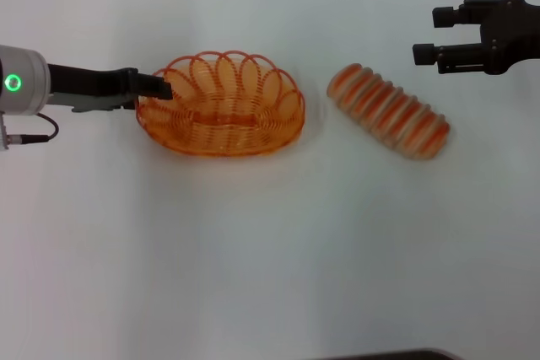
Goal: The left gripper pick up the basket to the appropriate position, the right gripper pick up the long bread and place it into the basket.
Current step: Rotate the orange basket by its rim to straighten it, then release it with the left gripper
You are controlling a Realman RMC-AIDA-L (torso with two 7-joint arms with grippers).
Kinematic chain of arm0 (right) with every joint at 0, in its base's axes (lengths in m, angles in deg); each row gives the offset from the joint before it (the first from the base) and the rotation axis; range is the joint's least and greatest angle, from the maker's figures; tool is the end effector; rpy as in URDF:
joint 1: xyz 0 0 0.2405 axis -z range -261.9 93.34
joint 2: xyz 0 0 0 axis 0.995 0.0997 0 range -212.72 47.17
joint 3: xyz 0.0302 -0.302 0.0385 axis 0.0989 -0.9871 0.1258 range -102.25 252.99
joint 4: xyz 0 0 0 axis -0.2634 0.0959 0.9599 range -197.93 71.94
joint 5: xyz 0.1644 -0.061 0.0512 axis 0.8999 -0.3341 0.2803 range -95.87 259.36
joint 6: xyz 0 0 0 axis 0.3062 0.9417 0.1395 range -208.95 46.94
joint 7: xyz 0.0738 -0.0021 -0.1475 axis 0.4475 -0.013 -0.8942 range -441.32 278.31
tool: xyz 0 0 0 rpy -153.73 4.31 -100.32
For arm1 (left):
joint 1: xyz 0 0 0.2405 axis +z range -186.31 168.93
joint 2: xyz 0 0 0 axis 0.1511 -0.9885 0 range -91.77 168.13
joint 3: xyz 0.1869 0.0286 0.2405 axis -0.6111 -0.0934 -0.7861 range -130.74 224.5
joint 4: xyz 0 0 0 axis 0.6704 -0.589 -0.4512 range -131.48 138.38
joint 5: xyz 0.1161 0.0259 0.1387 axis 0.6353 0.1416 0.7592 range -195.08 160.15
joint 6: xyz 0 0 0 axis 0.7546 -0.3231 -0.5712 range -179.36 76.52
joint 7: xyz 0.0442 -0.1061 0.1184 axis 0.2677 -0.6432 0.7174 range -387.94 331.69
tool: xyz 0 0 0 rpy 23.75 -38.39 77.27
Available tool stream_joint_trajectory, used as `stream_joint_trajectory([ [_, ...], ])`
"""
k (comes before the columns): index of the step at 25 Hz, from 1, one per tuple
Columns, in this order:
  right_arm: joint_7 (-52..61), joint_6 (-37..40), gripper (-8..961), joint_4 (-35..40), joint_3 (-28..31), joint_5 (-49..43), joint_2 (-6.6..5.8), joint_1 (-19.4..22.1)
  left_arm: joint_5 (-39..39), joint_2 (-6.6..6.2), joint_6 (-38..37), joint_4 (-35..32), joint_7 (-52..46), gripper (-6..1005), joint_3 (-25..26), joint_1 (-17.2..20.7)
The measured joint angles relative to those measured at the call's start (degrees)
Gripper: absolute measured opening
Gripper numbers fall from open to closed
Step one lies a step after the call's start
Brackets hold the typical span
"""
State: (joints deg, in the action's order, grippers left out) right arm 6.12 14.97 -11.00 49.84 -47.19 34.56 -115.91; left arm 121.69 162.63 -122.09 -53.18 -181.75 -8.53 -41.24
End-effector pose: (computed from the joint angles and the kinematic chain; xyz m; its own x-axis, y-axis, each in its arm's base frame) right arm 0.2965 0.3517 0.0208 0.8281 -0.3784 -0.4136 -0.5105 -0.8139 -0.2775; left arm -0.2776 0.3761 -0.0687 0.2453 0.9053 0.3469 0.9607 -0.1790 -0.2122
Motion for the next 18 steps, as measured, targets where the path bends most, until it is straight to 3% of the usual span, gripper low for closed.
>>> stream_joint_trajectory([
  [6, 0.0, 0.03, 798, 0.04, 0.23, 0.0, 0.0, 0.07, -1.03, -0.25, -1.58, -1.3, 1.31, 609, 0.08, 0.23],
  [11, 0.4, -0.03, 798, 0.04, 0.27, 0.0, 0.0, 0.06, -1.15, -0.41, -4.08, -2.96, 3.14, 700, 0.31, -0.27],
  [12, 0.56, -0.07, 798, 0.04, 0.23, 0.0, 0.0, 0.01, -1.16, -0.41, -4.85, -5.71, 3.87, 697, 0.35, -0.01],
  [18, 0.79, -0.06, 798, 0.04, -0.2, -0.04, 0.0, -0.29, -1.37, -0.71, -7.5, -7.7, 8.45, 692, 0.71, -0.58],
])
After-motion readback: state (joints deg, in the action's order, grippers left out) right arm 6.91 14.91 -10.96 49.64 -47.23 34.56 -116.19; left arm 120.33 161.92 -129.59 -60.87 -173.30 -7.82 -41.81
